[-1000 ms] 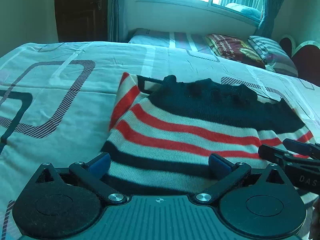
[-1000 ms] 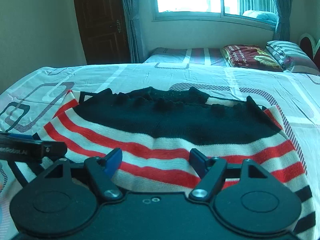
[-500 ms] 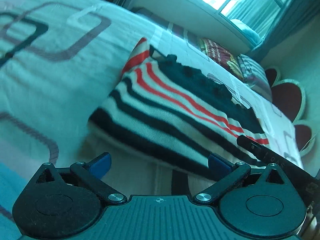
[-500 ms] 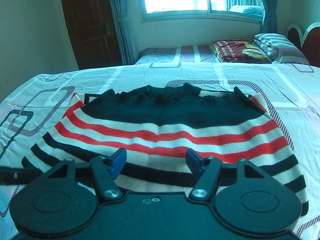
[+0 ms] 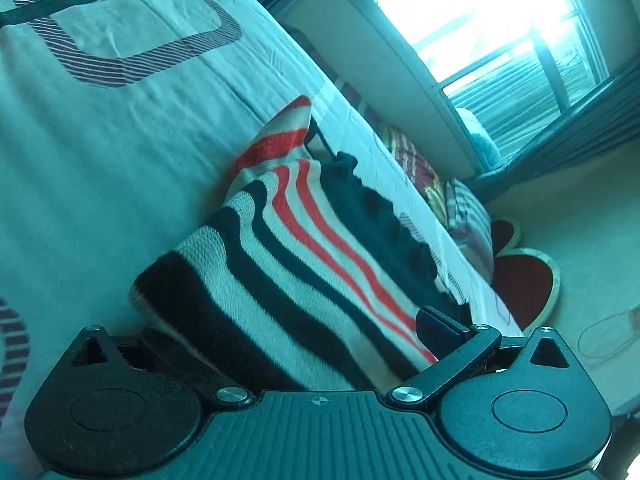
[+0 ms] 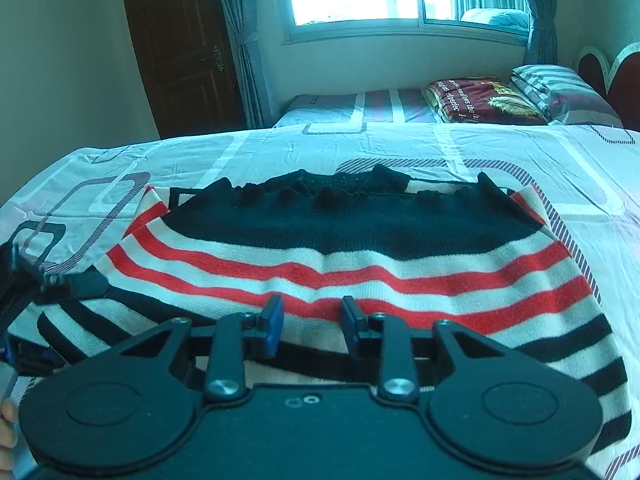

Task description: Fold small clothes

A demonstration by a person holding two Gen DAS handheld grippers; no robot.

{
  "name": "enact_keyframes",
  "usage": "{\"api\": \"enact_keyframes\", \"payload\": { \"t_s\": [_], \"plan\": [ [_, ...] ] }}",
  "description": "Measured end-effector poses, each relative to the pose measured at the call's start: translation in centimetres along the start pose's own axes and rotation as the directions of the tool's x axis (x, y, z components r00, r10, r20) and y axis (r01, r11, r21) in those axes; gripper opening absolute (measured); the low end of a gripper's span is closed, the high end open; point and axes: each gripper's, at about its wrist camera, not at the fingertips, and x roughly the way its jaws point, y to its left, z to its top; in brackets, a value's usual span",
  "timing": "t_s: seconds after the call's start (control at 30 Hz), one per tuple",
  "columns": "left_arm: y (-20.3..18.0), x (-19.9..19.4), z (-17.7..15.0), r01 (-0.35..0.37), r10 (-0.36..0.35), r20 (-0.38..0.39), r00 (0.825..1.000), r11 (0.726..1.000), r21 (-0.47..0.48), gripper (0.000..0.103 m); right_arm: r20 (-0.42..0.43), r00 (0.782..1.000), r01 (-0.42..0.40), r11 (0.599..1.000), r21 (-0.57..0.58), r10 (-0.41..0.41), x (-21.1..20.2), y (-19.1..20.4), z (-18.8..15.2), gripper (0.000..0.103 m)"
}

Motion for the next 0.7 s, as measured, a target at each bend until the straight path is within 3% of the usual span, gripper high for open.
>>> {"api": "enact_keyframes", "payload": {
  "t_s": [0.1, 0.17, 0.23, 0.33, 0.4, 0.5, 0.57, 0.7],
  "plan": [
    [0.3, 0.9, 0.5, -0.028, 0.028, 0.002, 1.0, 1.0, -0.005, 0.045, 0.029, 0.999, 0.024, 0.999, -0.035, -0.023, -0.1, 0.2, 0.1, 0.021],
    [0.8, 1.2, 0.5, -0.023, 0.023, 0.007, 1.0, 0.999, -0.023, 0.043, 0.024, 0.999, 0.047, 0.997, -0.058, -0.045, 0.3, 0.2, -0.2, 0.017],
    [0.1, 1.3, 0.4, -0.041, 0.041, 0.012, 0.999, 0.999, 0.008, 0.042, -0.054, 0.998, 0.026, 0.998, -0.06, -0.029, 2.1, -0.3, -1.2, 0.014],
    [-0.8, 1.1, 0.6, -0.037, 0.036, 0.019, 0.999, 0.998, 0.054, 0.032, -0.051, 0.998, 0.03, 0.997, -0.077, -0.034, 2.2, -0.1, -1.2, 0.014],
    [-2.0, 0.9, 0.8, -0.03, 0.027, 0.033, 0.999, 0.994, 0.1, 0.031, -0.045, 0.998, 0.038, 0.993, -0.109, -0.044, 2.1, 0.3, -1.3, 0.014],
    [-4.6, -0.1, 1.2, 0.003, -0.016, 0.066, 0.998, 0.982, 0.188, 0.029, -0.041, 0.999, 0.028, 0.998, -0.065, -0.03, 1.9, -0.2, -1.4, 0.014],
    [-7.4, -0.5, 1.2, 0.051, -0.074, 0.071, 0.995, 0.958, 0.283, 0.028, -0.035, 0.999, 0.018, 0.999, -0.034, -0.02, 1.6, -0.4, -1.2, 0.014],
    [-14.0, 1.2, -0.1, 0.151, -0.177, 0.011, 0.984, 0.869, 0.472, 0.026, 0.036, 0.999, 0.012, 0.999, 0.052, -0.014, -1.1, -2.6, -0.8, 0.02]
  ]
}}
